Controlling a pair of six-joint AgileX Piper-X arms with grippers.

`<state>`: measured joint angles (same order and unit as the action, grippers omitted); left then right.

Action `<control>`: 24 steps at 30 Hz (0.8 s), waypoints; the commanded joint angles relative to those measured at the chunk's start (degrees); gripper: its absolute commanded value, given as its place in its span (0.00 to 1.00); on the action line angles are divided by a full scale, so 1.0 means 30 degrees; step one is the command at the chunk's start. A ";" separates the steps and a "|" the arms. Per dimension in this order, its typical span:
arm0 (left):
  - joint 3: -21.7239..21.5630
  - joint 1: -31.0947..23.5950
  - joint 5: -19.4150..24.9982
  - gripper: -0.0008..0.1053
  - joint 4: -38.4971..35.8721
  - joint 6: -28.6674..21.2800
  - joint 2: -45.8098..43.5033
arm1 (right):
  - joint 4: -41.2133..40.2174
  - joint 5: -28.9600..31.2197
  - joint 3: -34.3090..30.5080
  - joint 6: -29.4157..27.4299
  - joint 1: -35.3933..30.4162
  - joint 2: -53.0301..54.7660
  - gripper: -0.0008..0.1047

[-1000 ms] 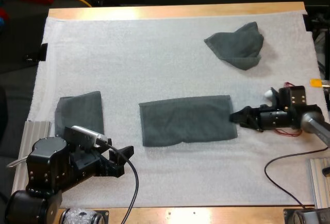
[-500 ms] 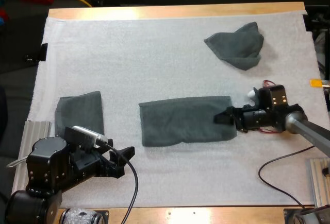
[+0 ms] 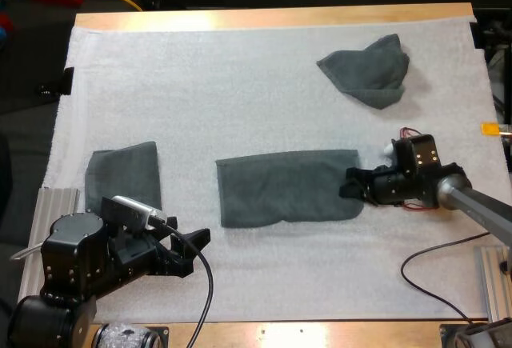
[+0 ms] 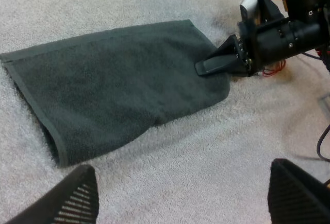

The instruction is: Pick towel from pile, fold and stack

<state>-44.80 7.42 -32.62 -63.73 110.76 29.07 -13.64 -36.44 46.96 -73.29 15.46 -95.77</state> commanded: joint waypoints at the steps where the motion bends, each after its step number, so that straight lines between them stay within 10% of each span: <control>1: -0.0117 -0.0012 -0.0196 0.63 0.0314 0.0123 -0.0110 | -0.0902 0.1002 -0.0300 -0.0055 0.0031 0.0044 0.02; 24: -0.0117 -0.0012 -0.0658 0.63 0.0314 0.0120 -0.0110 | -0.8565 1.1221 0.0410 -0.2809 0.0031 0.6133 0.02</control>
<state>-44.80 7.42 -34.03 -63.73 110.72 29.07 -38.32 -3.51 47.70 -81.15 15.59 -77.78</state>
